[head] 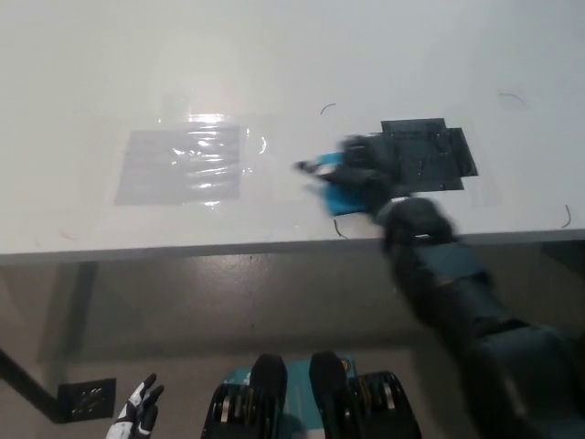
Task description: A soft sponge is kept on the balc marked spot on the table infront of the robot and it uses its right hand fist to press down on it and drrags it across the table in a back and forth manner twice to clean it
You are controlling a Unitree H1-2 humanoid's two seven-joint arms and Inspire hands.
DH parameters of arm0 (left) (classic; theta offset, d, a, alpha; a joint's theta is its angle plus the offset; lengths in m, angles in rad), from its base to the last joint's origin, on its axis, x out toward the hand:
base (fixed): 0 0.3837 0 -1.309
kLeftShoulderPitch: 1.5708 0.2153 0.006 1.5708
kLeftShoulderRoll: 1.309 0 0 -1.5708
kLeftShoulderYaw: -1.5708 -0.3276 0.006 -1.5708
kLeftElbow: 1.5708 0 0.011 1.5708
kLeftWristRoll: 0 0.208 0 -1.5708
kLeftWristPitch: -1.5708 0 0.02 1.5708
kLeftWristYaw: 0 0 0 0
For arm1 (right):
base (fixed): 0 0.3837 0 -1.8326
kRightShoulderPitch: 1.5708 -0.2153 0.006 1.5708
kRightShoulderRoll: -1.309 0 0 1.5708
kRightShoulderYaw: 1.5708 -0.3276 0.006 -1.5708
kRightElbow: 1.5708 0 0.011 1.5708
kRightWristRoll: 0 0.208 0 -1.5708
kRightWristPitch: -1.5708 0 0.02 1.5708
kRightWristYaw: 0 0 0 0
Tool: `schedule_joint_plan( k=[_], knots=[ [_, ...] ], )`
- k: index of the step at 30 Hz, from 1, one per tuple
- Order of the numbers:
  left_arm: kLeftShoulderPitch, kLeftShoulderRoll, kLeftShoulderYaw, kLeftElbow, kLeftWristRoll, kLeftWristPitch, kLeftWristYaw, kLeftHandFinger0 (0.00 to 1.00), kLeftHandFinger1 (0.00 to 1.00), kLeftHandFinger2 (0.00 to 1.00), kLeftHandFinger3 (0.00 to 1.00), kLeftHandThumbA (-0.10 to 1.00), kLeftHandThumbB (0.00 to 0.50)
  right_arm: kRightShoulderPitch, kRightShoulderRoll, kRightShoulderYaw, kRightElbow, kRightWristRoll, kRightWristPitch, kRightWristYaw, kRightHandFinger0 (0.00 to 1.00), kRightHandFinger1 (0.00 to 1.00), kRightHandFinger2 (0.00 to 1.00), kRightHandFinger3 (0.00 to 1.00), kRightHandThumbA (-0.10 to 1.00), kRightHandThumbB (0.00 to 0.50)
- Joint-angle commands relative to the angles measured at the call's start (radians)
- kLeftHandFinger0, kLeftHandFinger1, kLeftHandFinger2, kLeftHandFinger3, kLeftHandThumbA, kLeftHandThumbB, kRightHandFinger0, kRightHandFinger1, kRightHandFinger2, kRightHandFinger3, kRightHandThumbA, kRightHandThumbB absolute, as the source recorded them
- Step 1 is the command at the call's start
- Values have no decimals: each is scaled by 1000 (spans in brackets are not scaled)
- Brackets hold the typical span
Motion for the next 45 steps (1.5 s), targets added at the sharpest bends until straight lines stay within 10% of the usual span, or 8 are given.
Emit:
schedule_joint_plan(
  k=[1,15,32,40,45],
  knots=[
    [4,7,1,-12,-2,-38,17,1000,1000,1000,1000,1000,136,-67,87,32,5,-30,8,30,0,0,0,0,1000,163],
    [7,1,4,-23,-52,-34,-1,1000,1000,1000,1000,1000,141,-41,59,50,10,-42,5,24,0,0,77,46,1000,156],
    [3,14,4,-24,-22,-25,9,1000,1000,1000,1000,1000,162,71,-430,-114,4,45,0,29,0,0,32,1,1000,164],
    [7,11,7,-15,-21,-24,15,1000,1000,1000,1000,1000,163,142,-554,-183,-8,73,33,-4,0,6,335,359,1000,82],
    [8,10,7,-4,-14,-31,20,1000,1000,1000,1000,1000,142,159,-571,-220,-15,96,27,13,0,0,247,205,1000,109]
  ],
)
